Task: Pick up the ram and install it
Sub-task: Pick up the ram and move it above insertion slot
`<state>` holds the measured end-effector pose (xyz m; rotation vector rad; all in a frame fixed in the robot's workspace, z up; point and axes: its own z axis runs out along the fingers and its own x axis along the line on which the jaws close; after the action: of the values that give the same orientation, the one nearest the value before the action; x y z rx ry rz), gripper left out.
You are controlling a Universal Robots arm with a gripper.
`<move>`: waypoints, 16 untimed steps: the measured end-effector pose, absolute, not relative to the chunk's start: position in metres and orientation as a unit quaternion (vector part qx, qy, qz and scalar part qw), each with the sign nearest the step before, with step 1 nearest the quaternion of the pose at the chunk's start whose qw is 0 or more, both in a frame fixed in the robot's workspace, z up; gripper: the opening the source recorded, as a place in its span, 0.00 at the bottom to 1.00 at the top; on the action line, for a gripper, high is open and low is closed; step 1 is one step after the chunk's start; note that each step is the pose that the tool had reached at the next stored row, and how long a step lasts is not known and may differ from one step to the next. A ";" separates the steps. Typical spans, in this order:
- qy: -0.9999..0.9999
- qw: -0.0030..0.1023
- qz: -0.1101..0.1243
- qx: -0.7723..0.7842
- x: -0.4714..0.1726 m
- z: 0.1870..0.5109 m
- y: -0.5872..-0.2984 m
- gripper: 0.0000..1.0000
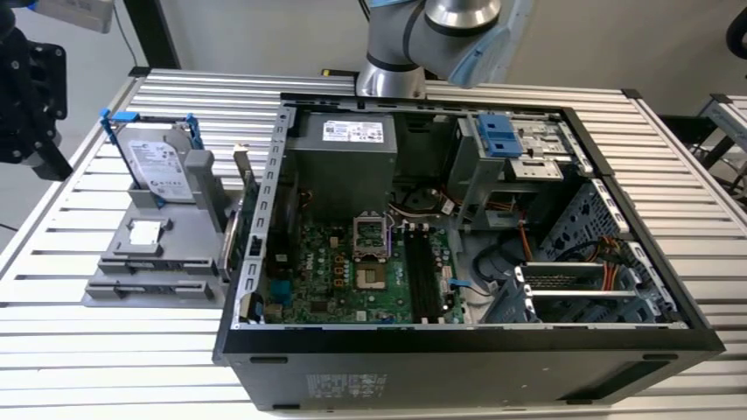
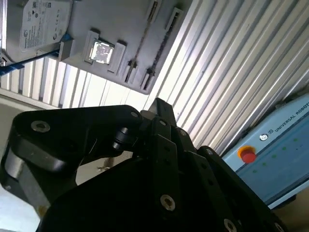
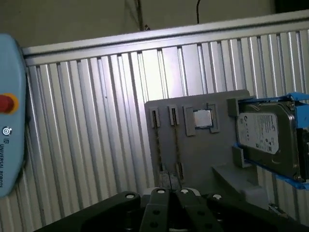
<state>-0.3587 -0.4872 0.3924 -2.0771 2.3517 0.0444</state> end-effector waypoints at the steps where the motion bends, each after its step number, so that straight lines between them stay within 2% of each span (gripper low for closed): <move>1: 0.743 0.002 0.014 -0.669 -0.359 0.392 -0.487 0.00; 16: 0.674 0.000 0.014 -0.739 -0.359 0.392 -0.487 0.00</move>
<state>-0.3586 -0.4872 0.3924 -2.3205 2.1165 0.0445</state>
